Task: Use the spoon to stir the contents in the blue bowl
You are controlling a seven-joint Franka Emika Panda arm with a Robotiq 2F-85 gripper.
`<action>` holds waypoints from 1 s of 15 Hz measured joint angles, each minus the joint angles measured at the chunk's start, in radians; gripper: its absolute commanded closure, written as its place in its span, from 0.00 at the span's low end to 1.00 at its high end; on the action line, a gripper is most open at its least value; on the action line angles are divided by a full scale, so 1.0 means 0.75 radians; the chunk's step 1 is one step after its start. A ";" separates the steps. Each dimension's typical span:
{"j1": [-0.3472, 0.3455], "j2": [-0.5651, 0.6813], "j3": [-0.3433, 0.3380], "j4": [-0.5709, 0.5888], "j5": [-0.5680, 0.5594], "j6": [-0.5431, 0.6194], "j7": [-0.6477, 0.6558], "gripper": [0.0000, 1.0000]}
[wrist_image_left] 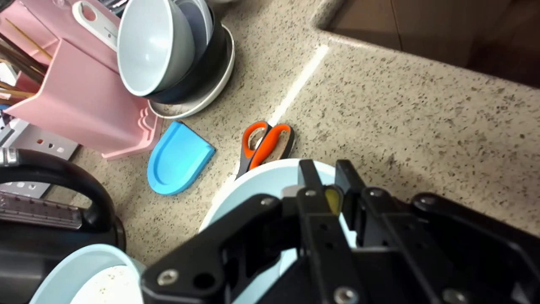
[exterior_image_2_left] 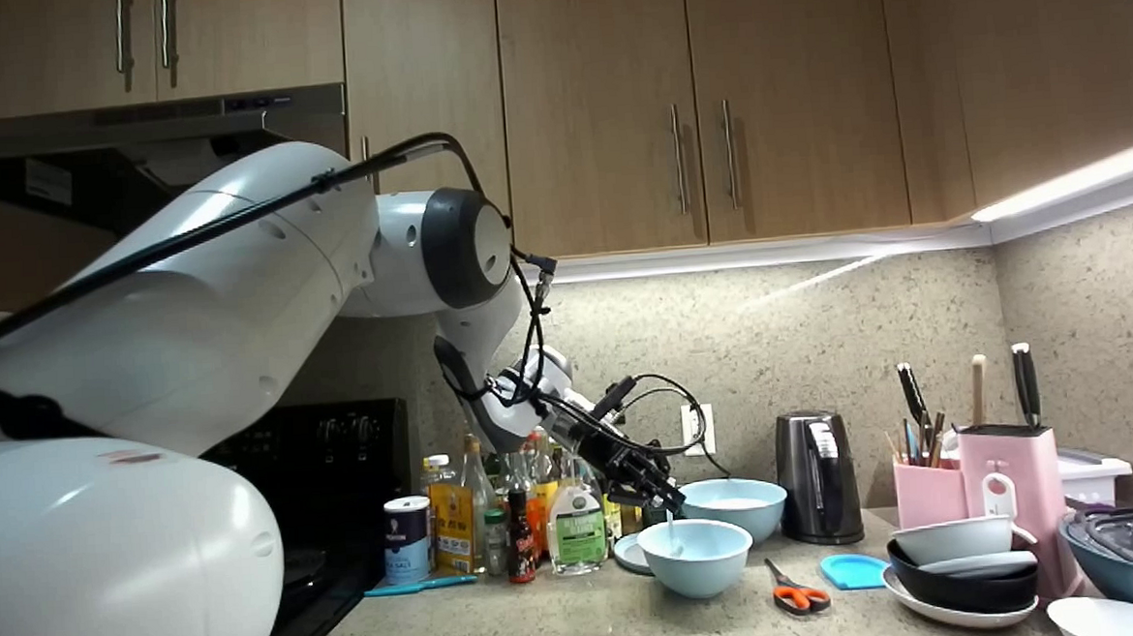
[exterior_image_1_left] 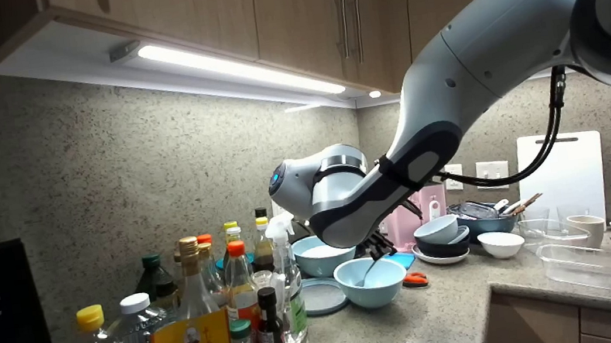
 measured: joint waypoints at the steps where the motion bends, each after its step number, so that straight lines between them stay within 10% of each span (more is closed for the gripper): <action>1: 0.002 0.000 0.000 0.000 0.000 -0.048 0.000 0.96; 5: -0.035 -0.016 0.000 -0.001 0.086 -0.209 0.006 0.96; 6: -0.052 -0.024 0.000 -0.003 0.118 -0.217 0.007 0.60; 15: -0.173 -0.064 0.004 -0.003 0.315 -0.154 0.012 0.08</action>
